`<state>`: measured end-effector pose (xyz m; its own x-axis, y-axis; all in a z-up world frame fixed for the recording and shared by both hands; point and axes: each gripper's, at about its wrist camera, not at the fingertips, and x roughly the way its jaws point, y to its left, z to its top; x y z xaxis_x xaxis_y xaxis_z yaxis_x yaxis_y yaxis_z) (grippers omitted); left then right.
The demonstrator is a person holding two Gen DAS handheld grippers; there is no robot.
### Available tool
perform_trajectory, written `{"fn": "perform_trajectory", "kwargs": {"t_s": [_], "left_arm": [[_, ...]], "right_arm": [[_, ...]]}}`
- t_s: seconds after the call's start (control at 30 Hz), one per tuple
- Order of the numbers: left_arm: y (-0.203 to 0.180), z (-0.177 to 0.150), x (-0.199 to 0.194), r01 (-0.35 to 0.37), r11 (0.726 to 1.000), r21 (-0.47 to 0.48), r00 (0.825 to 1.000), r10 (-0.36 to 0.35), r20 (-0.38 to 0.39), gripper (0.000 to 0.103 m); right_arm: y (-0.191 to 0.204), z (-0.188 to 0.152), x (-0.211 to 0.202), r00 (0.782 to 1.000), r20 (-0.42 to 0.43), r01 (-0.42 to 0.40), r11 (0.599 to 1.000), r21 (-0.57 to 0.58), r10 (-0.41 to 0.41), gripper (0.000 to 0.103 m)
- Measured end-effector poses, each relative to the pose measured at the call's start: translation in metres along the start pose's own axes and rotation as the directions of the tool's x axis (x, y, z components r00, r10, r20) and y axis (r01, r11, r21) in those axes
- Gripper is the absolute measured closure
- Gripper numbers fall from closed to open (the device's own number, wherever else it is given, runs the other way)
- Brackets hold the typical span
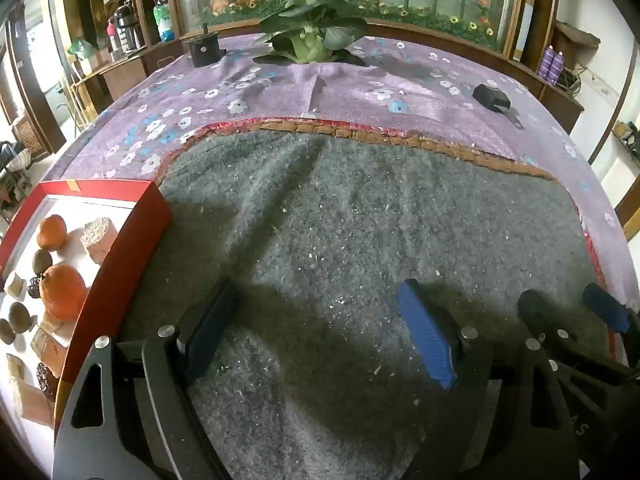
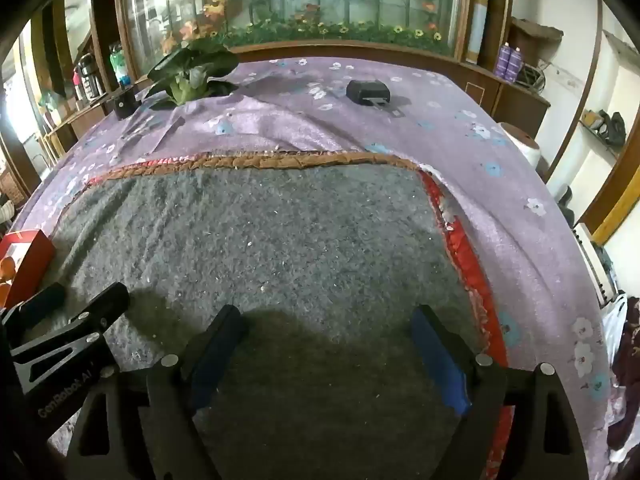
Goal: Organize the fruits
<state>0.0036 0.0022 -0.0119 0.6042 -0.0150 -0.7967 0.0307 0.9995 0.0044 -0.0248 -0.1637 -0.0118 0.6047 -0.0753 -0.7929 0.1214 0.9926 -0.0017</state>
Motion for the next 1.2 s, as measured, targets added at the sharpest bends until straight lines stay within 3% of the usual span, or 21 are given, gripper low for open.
{"fn": "perform_trajectory", "kwargs": {"t_s": [1.2], "left_arm": [[-0.0004,0.0002,-0.0009,0.001,1.000,-0.001,1.000,-0.001,0.002,0.019]], "right_arm": [[0.0002,-0.0002,0.0005,1.000,0.000,0.011,1.000,-0.009,-0.011,0.017]]}}
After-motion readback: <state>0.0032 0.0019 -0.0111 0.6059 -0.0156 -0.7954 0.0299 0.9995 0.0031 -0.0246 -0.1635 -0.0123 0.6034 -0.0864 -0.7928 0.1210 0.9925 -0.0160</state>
